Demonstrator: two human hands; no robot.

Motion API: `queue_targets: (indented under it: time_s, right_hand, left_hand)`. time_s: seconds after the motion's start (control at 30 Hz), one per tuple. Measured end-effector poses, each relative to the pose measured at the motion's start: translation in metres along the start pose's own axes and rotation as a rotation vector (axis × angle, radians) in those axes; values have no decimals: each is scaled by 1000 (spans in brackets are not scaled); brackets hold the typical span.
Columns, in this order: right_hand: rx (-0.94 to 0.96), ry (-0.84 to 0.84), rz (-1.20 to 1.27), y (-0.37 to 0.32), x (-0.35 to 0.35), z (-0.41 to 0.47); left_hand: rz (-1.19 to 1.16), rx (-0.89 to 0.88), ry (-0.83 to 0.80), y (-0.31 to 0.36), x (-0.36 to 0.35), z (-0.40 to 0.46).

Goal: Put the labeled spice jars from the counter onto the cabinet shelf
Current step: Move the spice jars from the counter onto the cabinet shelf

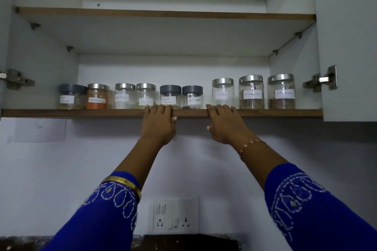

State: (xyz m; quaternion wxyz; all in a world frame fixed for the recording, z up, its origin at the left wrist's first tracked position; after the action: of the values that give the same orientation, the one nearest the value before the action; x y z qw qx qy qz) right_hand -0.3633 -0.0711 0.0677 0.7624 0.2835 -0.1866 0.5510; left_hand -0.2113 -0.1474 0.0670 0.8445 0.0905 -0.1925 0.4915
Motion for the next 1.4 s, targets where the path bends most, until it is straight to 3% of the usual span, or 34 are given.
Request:
queue_targets:
  time_s: [0.43, 0.8, 1.0, 1.2, 1.4]
  right_hand:
    - [-99, -7, 3, -5, 0, 0]
    - [-2, -6, -6, 1, 3, -5]
    - [35, -37, 70, 30, 7, -9]
    - [-119, 2, 220, 90, 8, -14]
    - [-212, -5, 224, 135, 3, -15]
  left_hand:
    - [-97, -60, 68, -1, 4, -5]
    - [-42, -37, -9, 2, 5, -5]
    - [-17, -11, -62, 18, 11, 4]
    - [-121, -140, -79, 72, 11, 10]
    - [-122, -132, -173, 117, -1, 33]
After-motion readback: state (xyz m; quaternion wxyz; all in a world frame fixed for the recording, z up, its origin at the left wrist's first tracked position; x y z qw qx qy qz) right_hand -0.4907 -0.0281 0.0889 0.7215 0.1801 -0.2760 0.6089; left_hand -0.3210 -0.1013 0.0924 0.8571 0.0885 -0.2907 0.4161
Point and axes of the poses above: each hand's wrist, its own z-axis towards the middle knuckle, its own x-axis out of the back of the hand, y = z × x, the point moved 6 cm from there along z, towards the middle knuckle, and after that the axes turned 8 degrees about y, right-handed, at the moved point
